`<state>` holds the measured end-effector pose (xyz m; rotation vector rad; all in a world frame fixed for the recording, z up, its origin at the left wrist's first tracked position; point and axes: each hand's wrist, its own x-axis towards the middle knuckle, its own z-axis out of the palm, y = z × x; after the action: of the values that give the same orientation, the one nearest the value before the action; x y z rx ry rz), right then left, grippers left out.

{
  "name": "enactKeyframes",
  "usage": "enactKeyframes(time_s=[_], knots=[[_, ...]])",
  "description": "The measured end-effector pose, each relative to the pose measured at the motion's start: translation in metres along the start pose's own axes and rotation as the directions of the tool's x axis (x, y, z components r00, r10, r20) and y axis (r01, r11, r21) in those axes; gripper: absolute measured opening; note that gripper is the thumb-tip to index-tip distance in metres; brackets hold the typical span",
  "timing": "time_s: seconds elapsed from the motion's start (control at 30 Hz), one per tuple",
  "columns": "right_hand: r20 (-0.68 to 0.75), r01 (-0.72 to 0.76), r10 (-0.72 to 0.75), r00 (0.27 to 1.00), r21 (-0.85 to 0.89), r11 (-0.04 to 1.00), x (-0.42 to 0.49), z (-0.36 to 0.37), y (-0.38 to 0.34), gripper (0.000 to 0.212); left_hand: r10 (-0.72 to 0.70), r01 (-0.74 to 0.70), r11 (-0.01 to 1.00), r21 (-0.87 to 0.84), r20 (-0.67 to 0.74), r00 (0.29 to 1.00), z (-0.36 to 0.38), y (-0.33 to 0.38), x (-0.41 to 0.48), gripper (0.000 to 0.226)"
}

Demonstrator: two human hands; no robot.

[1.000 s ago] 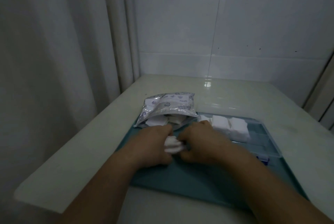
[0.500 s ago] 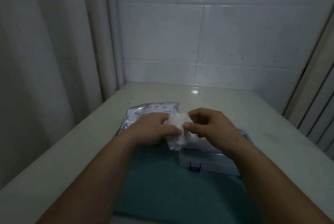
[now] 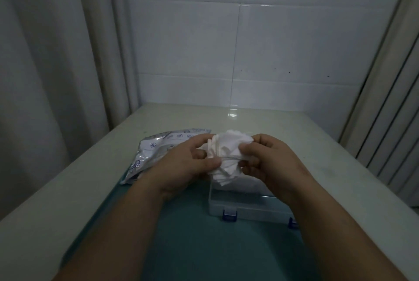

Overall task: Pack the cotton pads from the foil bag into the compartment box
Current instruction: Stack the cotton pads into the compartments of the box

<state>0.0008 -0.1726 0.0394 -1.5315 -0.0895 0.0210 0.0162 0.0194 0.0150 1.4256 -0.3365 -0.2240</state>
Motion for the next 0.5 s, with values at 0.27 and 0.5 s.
enactKeyframes(time_s=[0.27, 0.5], knots=[[0.027, 0.022, -0.021, 0.999, -0.057, 0.998, 0.000, -0.005, 0.002, 0.015, 0.020, -0.020, 1.000, -0.003, -0.027, 0.999, 0.003, 0.000, -0.010, 0.031], [0.048, 0.013, -0.011, 0.999, -0.031, 0.999, -0.001, -0.015, -0.001, 0.015, 0.049, -0.048, 0.999, 0.015, -0.107, 0.993, 0.002, -0.002, -0.008, 0.035]])
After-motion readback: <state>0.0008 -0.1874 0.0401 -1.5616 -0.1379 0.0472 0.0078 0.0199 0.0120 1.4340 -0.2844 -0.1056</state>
